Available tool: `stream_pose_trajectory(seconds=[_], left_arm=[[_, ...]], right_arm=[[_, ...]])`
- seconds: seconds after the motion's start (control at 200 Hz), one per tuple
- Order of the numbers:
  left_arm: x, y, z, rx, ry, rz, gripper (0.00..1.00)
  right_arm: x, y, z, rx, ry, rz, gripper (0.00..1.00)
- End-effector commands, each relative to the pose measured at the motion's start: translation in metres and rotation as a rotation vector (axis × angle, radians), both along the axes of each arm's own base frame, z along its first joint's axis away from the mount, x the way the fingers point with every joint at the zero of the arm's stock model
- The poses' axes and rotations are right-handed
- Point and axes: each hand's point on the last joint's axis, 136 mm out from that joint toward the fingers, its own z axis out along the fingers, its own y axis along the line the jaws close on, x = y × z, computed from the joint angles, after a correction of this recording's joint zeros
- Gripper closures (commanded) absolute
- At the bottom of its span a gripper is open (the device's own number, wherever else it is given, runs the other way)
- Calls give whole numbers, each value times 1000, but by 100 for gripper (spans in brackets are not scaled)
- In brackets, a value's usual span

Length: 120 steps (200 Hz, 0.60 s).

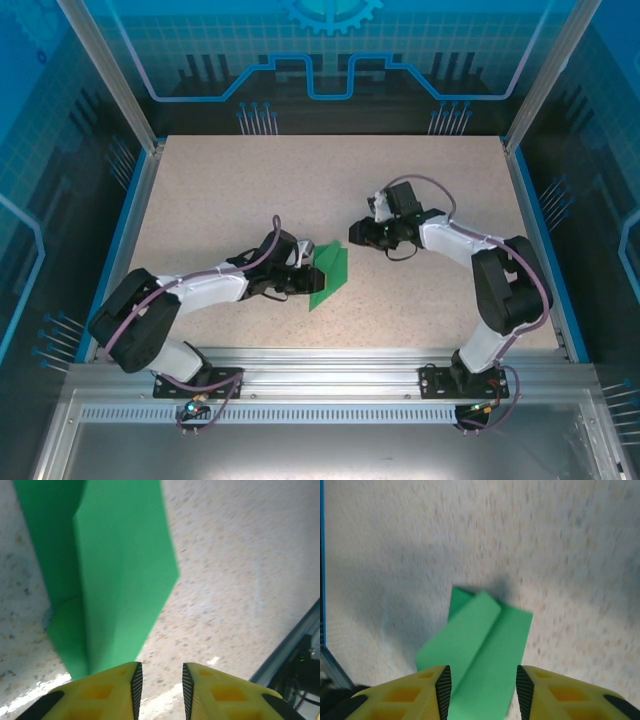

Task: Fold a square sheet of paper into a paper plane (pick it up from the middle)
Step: Fourth fold the wing at the center of the table.

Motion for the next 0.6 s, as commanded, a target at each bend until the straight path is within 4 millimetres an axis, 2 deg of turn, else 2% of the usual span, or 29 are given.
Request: stream_pose_trajectory(seconds=[0.0, 0.14, 0.16, 0.195, 0.315, 0.595], left_arm=[[8, 7, 11, 37, -29, 17, 68], [16, 9, 7, 47, -23, 30, 71], [17, 8, 6, 49, -23, 29, 72], [18, 9, 3, 58, -19, 29, 73], [21, 12, -9, 99, 5, 37, 79], [21, 19, -29, 163, 34, 40, 85]], right_arm=[[-25, 5, -12, -19, 39, 9, 55], [-41, 14, -18, -16, 58, 17, 48], [-48, 13, -26, -23, 79, 20, 48], [-52, 15, -30, -23, 87, 23, 47], [-58, 19, -38, -17, 119, 14, 43], [-68, 29, -50, 33, 180, -3, 42]])
